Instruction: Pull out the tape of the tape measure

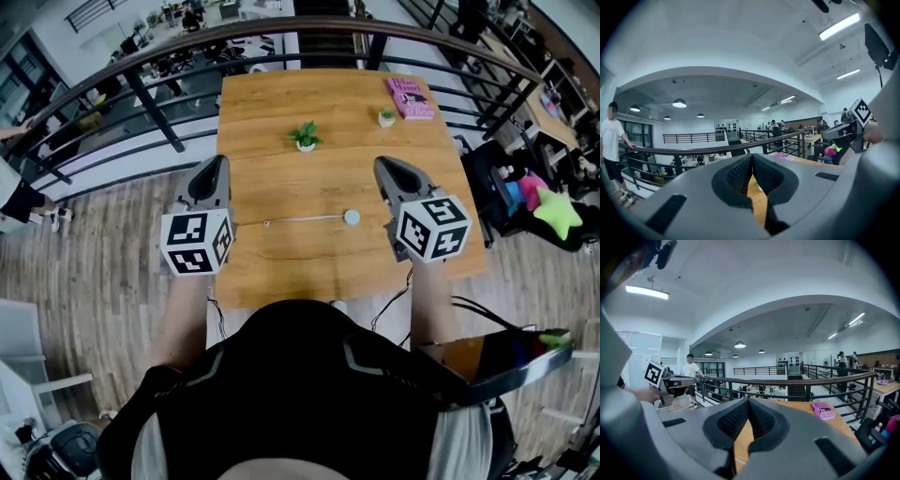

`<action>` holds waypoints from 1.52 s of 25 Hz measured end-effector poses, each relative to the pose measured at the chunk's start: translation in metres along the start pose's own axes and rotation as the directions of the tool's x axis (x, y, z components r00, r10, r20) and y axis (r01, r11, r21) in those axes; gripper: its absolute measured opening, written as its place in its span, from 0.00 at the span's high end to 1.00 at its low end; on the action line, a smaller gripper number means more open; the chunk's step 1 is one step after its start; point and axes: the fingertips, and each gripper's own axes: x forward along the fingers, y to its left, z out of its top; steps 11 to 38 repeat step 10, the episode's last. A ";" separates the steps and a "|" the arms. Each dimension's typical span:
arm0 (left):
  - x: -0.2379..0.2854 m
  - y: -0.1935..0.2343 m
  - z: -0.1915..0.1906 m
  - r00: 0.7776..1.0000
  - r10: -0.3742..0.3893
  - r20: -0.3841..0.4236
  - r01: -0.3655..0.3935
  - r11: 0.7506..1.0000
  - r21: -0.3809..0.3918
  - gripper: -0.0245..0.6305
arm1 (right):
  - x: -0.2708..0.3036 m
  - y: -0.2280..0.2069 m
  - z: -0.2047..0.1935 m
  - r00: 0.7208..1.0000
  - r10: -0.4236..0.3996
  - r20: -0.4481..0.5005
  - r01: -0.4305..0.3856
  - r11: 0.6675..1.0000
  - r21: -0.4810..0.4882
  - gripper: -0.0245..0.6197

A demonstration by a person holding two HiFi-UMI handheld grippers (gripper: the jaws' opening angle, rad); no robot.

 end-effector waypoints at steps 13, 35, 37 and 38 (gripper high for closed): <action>0.003 -0.001 0.001 1.000 -0.017 0.025 0.018 0.999 -0.049 0.92 | 0.003 0.002 0.001 1.000 -0.009 0.009 0.010 1.000 -0.009 0.95; 0.003 -0.001 0.001 1.000 -0.017 0.025 0.018 0.999 -0.049 0.92 | 0.003 0.002 0.001 1.000 -0.009 0.009 0.010 1.000 -0.009 0.95; 0.003 -0.001 0.001 1.000 -0.017 0.025 0.018 0.999 -0.049 0.92 | 0.003 0.002 0.001 1.000 -0.009 0.009 0.010 1.000 -0.009 0.95; 0.003 -0.001 0.001 1.000 -0.017 0.025 0.018 0.999 -0.049 0.92 | 0.003 0.002 0.001 1.000 -0.009 0.009 0.010 1.000 -0.009 0.95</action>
